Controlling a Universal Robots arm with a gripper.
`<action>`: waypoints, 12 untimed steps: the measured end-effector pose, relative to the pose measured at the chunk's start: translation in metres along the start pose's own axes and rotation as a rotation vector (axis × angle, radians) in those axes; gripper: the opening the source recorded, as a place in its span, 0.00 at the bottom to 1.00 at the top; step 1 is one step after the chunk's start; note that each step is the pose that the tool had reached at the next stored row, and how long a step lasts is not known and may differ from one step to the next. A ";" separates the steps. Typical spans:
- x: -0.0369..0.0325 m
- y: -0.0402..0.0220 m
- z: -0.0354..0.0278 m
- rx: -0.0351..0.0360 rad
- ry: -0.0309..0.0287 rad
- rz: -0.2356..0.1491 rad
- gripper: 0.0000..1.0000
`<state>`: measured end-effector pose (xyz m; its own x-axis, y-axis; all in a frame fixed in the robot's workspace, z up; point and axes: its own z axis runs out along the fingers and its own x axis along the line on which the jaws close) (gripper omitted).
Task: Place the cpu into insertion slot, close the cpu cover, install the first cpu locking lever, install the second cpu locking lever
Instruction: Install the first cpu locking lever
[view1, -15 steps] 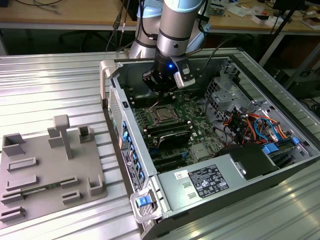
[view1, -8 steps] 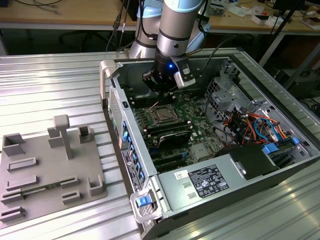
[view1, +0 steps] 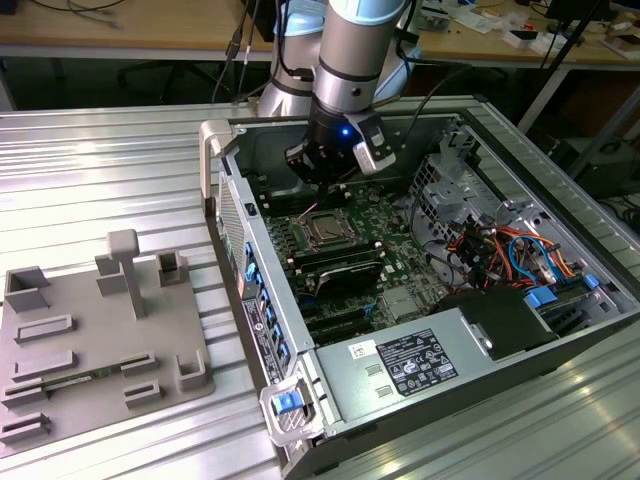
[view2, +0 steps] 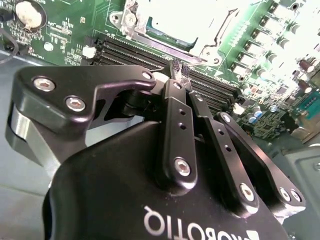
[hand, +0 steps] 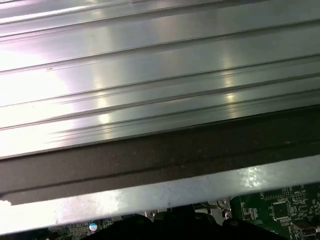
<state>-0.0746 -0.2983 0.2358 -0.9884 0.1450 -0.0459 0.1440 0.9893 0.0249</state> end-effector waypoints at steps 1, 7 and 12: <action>0.0000 0.0000 -0.0003 -0.0007 0.0001 -0.014 0.11; 0.0000 0.0001 -0.0007 -0.0051 0.0011 -0.106 0.11; 0.0000 0.0000 -0.0007 -0.0055 0.0014 -0.117 0.11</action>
<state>-0.0746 -0.2983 0.2365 -0.9985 0.0289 -0.0474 0.0278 0.9993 0.0250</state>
